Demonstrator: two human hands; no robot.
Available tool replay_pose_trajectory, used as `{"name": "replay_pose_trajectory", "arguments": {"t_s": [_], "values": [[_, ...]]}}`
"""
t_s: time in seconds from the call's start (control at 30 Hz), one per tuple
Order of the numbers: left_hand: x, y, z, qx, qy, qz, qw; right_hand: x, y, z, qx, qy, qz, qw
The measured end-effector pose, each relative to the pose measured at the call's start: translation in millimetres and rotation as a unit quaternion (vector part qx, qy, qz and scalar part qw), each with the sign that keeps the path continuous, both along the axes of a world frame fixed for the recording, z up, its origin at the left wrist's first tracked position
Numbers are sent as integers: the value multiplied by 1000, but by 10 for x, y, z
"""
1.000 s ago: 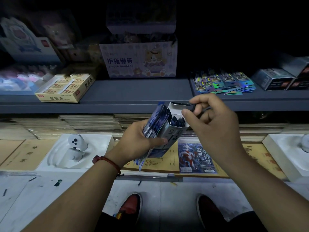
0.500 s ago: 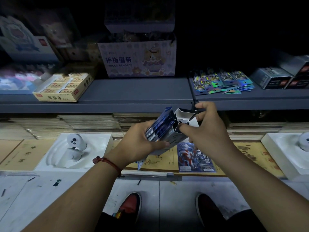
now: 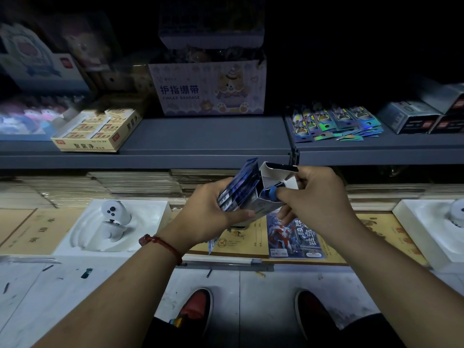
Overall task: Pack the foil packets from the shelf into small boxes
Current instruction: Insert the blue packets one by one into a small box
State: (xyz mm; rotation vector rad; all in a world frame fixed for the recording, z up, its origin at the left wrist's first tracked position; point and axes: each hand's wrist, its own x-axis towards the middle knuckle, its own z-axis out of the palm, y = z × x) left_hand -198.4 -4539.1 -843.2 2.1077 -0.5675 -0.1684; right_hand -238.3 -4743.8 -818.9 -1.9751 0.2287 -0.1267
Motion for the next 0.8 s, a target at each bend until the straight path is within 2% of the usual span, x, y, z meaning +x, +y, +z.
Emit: {"name": "replay_pose_trajectory", "arguments": {"t_s": [0.23, 0.43, 0.57, 0.8], "values": [[-27, -32, -29, 12, -15, 7, 1000, -9, 24, 17, -2, 7, 0, 1000], [-36, -50, -61, 26, -41, 12, 999, -45, 48, 21, -31, -29, 2, 999], [-42, -64, -55, 14, -40, 12, 999, -46, 81, 22, -37, -60, -21, 997], [-20, -30, -52, -16, -14, 26, 999, -32, 72, 4, -41, -65, 3, 997]]}}
